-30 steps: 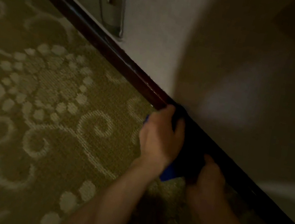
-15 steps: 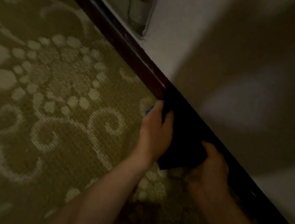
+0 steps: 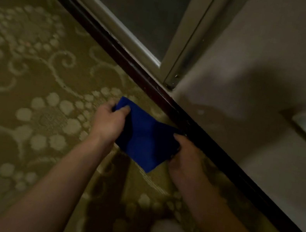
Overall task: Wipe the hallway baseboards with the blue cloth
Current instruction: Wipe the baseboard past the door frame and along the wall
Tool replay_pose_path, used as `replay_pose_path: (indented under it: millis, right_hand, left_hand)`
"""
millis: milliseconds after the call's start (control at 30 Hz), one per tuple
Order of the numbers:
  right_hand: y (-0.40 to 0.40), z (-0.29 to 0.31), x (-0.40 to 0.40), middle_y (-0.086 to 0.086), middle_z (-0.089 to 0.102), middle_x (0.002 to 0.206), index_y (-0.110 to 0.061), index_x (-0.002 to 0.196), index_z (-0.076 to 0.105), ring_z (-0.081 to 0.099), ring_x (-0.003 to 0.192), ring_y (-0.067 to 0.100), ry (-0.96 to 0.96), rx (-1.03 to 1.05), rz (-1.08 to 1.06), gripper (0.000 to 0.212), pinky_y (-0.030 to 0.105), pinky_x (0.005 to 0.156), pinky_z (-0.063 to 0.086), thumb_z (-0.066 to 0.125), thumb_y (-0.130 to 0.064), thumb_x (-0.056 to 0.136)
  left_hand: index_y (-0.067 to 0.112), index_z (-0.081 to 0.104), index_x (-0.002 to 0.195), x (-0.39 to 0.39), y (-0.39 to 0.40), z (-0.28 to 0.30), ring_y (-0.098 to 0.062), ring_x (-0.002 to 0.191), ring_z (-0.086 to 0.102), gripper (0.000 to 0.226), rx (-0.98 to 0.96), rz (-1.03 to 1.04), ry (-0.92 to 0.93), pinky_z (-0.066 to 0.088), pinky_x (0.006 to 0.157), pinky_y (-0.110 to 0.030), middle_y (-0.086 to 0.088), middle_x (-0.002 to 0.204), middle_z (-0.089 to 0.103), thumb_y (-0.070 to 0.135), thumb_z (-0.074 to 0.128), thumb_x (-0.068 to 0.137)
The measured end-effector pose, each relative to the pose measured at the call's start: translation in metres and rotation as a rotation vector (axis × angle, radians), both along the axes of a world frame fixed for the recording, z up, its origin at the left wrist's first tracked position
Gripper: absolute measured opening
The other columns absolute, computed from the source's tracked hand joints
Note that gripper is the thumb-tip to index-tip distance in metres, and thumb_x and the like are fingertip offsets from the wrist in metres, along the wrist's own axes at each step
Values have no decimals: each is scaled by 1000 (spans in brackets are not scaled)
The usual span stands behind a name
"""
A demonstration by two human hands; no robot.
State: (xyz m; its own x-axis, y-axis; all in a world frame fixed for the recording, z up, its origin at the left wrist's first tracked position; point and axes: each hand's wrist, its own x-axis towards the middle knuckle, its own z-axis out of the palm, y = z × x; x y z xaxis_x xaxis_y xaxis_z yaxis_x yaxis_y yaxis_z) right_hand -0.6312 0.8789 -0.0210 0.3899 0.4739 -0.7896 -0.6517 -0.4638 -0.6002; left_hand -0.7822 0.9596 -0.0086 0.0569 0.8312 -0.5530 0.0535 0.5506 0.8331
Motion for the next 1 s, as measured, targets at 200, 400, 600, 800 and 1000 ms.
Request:
replay_pose_path:
  millis: [200,400,600,800,1000]
  right_hand:
    - [37,-33,-14,9,62,129,-20,127,60,64,110,33,-118,94,-289,55,48,93,54,66,-24,73]
    - [46,-84,-23,0,61,126,-17,138,51,66,106,8,39,132,-356,52,28,91,55,69,-27,89]
    - [68,-90,-21,-6,54,125,-6,146,39,55,79,-28,64,110,-405,46,-2,68,42,48,-10,102]
    - [74,-74,-5,2,58,134,-24,136,48,62,114,23,-4,1,-452,54,39,88,55,71,-23,88]
    - [71,-73,19,8,69,110,-11,135,53,70,92,23,-10,33,-385,50,30,65,56,70,-14,88]
  left_hand:
    - [19,67,103,10,28,-32,-8,78,69,15,95,-54,-11,50,59,-21,3,93,72,28,55,99]
    - [18,65,97,36,74,-70,-27,90,71,13,-27,-19,7,59,78,-42,-12,102,72,25,54,100]
    - [20,50,73,86,119,-72,-24,77,61,20,-63,-65,110,44,57,-28,-8,84,62,19,57,91]
    - [17,59,89,108,94,-87,-19,74,58,14,88,81,252,43,67,-32,-2,83,59,21,48,97]
    - [22,37,98,130,82,-98,-27,87,57,4,197,99,382,38,75,-32,-4,94,56,25,36,101]
